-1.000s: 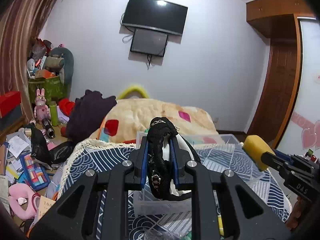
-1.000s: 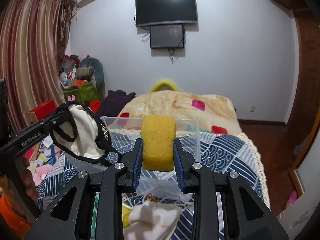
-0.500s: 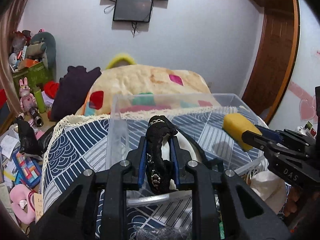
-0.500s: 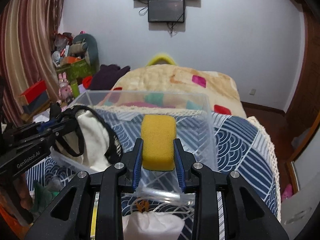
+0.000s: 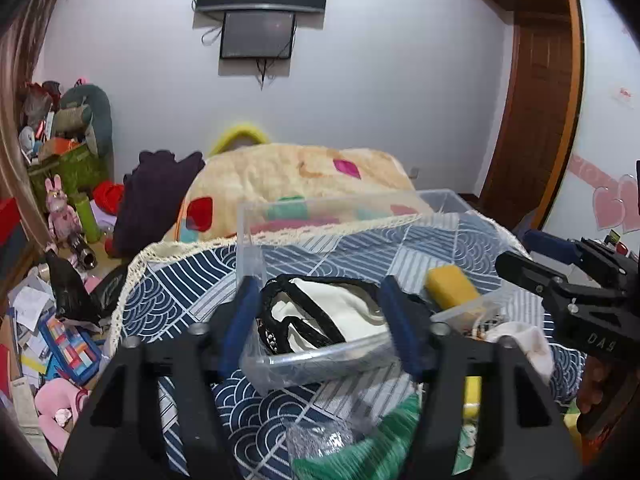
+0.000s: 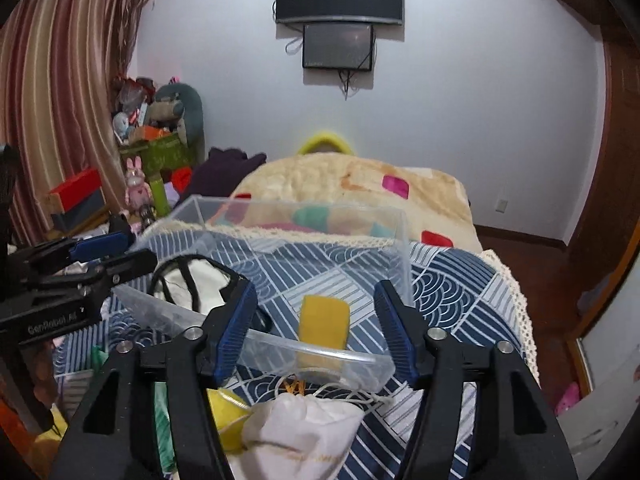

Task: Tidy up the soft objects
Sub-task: 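Drop the bra into the clear box with the left tool while the right tool drops the sponge in, then grasp the green knit glove with the left tool while the right tool grasps the white cloth, then lower the green glove into the box with the left tool while the right tool drops the white cloth in, then grasp the bagged grey glove with the left tool while the right tool grasps the floral scrunchie, then place the grey glove into the box with the left tool while the right tool drops the scrunchie in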

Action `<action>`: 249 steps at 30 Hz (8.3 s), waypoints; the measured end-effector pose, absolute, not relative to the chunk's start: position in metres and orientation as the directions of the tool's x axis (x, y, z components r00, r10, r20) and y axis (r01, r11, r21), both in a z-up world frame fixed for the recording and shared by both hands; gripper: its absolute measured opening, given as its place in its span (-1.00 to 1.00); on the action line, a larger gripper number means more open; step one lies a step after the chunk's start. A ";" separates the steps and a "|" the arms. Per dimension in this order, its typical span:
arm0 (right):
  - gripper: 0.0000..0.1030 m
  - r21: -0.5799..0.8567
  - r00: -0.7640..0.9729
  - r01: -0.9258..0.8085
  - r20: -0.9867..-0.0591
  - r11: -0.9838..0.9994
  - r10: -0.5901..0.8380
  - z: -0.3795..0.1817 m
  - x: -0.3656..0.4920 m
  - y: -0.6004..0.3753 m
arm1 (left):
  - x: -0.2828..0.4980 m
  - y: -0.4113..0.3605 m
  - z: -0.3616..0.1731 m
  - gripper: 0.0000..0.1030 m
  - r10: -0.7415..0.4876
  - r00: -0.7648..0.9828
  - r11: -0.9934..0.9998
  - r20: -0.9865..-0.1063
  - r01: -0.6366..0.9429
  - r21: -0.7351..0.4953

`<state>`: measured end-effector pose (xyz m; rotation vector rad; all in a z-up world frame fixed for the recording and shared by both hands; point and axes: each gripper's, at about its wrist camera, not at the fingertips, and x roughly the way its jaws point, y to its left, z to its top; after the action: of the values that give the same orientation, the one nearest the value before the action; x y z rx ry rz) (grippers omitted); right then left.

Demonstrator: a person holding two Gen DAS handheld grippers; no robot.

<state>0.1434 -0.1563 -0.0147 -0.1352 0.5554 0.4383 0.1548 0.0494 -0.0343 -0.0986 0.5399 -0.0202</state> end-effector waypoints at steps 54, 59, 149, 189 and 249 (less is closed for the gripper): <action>-0.54 0.087 0.714 -0.439 -0.571 0.894 0.406 -0.075 0.083 -0.177 | 0.087 0.012 -0.101 -0.78 -0.087 0.818 0.991 -0.568 0.011 -0.135; -0.54 0.079 0.739 -0.433 -0.539 0.898 0.403 -0.062 0.078 -0.180 | 0.075 0.017 -0.085 -0.80 -0.081 0.849 0.991 -0.521 0.011 -0.135; 0.30 -0.016 0.784 -0.472 -0.464 0.881 0.412 -0.021 0.081 -0.159 | 0.069 0.031 -0.039 0.68 -0.056 0.887 0.994 -0.458 0.006 -0.108; -0.65 0.030 0.695 -0.465 -0.606 0.885 0.386 -0.081 0.067 -0.172 | 0.058 0.037 -0.100 -0.39 -0.073 0.829 0.989 -0.555 -0.010 -0.145; -0.18 -0.045 0.766 -0.366 -0.582 0.929 0.274 -0.034 0.155 -0.156 | 0.162 0.038 -0.046 0.19 -0.052 0.847 0.995 -0.530 -0.003 -0.102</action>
<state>0.1551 -0.1555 -0.0342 -0.1596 0.6056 0.3493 0.1616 0.0376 -0.0462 -0.1006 0.5609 -0.0260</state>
